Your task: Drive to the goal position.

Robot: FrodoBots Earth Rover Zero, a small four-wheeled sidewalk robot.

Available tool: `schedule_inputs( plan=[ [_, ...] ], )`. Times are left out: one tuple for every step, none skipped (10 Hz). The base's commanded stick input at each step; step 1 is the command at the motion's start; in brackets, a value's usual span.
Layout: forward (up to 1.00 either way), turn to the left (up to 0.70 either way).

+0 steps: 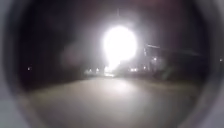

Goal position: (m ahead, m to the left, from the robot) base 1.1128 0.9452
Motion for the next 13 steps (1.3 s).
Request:
schedule_inputs(
  plan=[
    [1.00,0.00],
    [1.00,0.00],
    [1.00,0.00],
    [1.00,0.00],
    [1.00,0.00],
    [1.00,0.00],
    [1.00,0.00],
    [1.00,0.00],
    [1.00,0.00],
    [1.00,0.00],
    [1.00,0.00],
    [1.00,0.00],
    [1.00,0.00]
  ],
)
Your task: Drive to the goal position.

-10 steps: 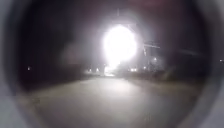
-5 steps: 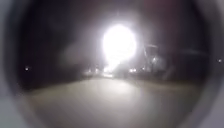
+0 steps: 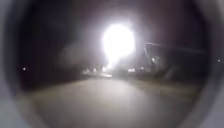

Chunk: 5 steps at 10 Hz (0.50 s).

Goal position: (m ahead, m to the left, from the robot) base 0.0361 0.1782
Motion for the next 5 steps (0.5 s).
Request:
schedule_inputs(
  plan=[
    [1.00,0.00],
    [1.00,0.00],
    [1.00,0.00],
    [1.00,0.00],
    [1.00,0.00]
  ],
)
